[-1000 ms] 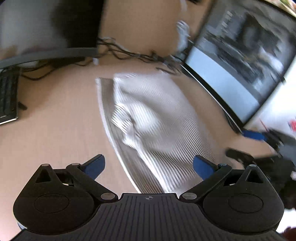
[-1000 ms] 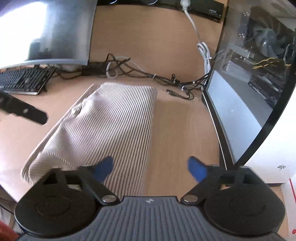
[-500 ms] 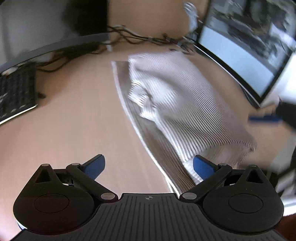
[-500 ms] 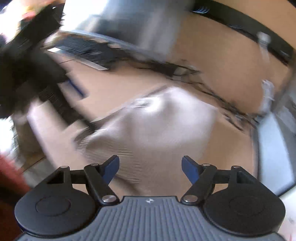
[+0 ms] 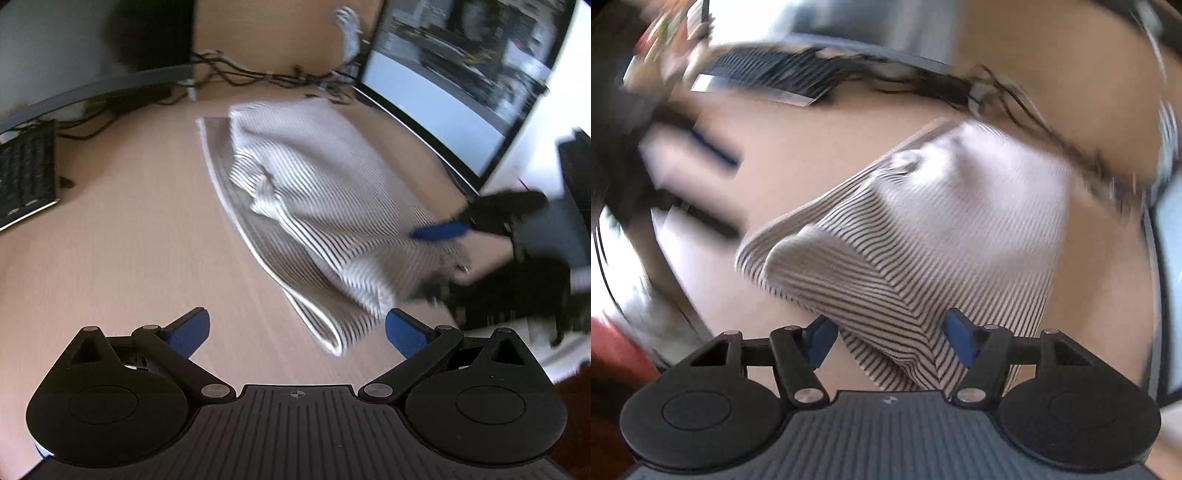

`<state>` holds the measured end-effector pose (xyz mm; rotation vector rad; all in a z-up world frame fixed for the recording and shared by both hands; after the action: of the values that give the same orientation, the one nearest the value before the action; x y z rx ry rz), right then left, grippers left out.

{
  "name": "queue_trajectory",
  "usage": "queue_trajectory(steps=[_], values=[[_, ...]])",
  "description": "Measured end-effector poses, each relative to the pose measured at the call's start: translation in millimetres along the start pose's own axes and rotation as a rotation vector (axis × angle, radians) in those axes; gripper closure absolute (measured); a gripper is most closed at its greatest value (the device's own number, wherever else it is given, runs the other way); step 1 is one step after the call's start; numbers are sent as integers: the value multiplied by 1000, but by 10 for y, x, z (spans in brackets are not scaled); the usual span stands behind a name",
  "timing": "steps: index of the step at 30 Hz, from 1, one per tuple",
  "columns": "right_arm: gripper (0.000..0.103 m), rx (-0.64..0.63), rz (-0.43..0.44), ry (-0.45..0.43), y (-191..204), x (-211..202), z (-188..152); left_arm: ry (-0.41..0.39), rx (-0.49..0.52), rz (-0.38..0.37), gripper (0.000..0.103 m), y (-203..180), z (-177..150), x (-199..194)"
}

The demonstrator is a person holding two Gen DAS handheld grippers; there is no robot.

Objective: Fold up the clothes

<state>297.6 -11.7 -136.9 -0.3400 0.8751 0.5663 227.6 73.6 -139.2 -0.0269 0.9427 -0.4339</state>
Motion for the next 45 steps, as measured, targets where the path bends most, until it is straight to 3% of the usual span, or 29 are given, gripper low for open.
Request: queue_trajectory(steps=[2, 4, 8, 11, 14, 19, 24, 26, 27, 30, 32, 35, 38, 41, 45], values=[[38, 108, 49, 12, -115, 12, 52, 18, 30, -3, 0, -58, -34, 55], [38, 138, 70, 16, -154, 38, 65, 35, 66, 6, 0, -102, -51, 145], [38, 142, 71, 12, -142, 73, 40, 62, 107, 69, 0, -103, -56, 399], [37, 111, 48, -7, -82, 4, 43, 23, 95, 132, 0, -61, 75, 454], [21, -3, -39, -58, -4, -122, -48, -18, 3, 89, 0, -39, 231, 417], [20, -196, -237, -107, 67, -45, -216, -15, -141, 12, 0, 53, 364, 419], [20, -227, -341, -141, 43, 120, -144, 5, -173, -26, 0, 84, 372, 472], [37, -230, -339, -123, 34, 171, -76, 9, -178, -49, 0, 104, 353, 439], [54, -238, -335, -112, 29, 182, -49, 6, -180, -66, 0, 121, 352, 405], [65, -296, -345, -82, 14, 131, -19, -48, -206, -138, 0, 259, 440, 196], [68, -335, -352, -63, 3, 96, 2, -104, -230, -152, 0, 438, 554, 54], [72, -376, -355, -9, 10, 80, -13, -138, -181, -108, 0, 634, 747, 70], [74, -421, -334, 45, 118, 15, -12, -111, -96, -138, 4, 510, 874, 312], [75, -483, -317, 117, 294, -177, -78, -84, -11, -167, 23, 388, 998, 552], [75, -568, -315, 186, 431, -491, -122, -40, 97, -225, 26, 116, 1063, 882]])
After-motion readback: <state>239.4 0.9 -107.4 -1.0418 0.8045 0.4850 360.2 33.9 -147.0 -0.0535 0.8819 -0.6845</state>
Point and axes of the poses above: each gripper's, at about its wrist camera, not at the fingertips, and x roughly the way its jaws point, y to its left, z to its top, the point moved 9 cm from there along x, roughly the way its jaws point, and after that the axes turned 2 degrees about -z, right-handed, at the moved point
